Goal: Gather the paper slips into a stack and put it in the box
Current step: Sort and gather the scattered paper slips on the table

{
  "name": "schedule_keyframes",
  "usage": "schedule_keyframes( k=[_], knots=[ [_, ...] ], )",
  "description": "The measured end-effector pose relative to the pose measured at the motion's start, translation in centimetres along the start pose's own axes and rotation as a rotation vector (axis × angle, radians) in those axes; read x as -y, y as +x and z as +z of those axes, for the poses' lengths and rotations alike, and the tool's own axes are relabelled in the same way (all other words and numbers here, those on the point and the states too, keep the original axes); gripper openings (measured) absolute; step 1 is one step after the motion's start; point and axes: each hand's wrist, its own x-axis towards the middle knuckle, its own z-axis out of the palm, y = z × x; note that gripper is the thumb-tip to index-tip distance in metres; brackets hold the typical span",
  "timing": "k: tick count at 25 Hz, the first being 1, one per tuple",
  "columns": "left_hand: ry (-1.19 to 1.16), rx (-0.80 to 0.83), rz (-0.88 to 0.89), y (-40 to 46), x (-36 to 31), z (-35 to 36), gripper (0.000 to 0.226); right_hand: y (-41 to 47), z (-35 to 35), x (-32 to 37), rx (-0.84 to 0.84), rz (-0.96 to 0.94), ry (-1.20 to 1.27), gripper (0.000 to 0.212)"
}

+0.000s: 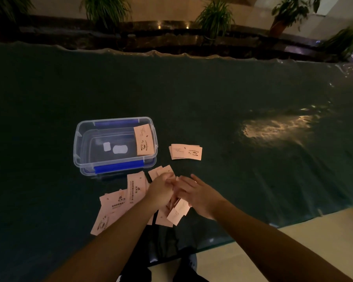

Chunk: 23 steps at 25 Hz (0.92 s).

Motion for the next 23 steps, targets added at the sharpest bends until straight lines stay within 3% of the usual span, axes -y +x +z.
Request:
schedule_keyframes(
  k=[4,10,14,18,21,23],
  knots=[
    [0.171,0.143,-0.025,-0.1,-0.7,0.7,0.041,-0.4,0.2,-0.5,-0.006,0.002,0.018,0.079],
    [0.249,0.043,-0.119,-1.1,0.3,0.3,0.030,-1.4,1.3,-1.2,0.023,0.129,0.126,0.074],
    [0.218,0.069,-0.154,-1.3,0.1,0.1,0.027,-1.6,1.0,-1.5,0.056,0.256,0.203,0.054],
    [0.152,0.077,-0.114,-1.5,0.6,-0.1,0.029,-1.8,-0.7,-2.1,0.056,0.507,0.502,0.045],
    [0.153,0.104,-0.090,-1.5,0.8,0.2,0.031,-2.2,-1.5,-1.5,-0.013,0.867,0.986,0.051],
    [0.154,0.136,-0.070,-1.5,0.8,0.5,0.035,-2.1,-1.4,-0.3,-0.003,1.087,1.355,0.039]
  ],
)
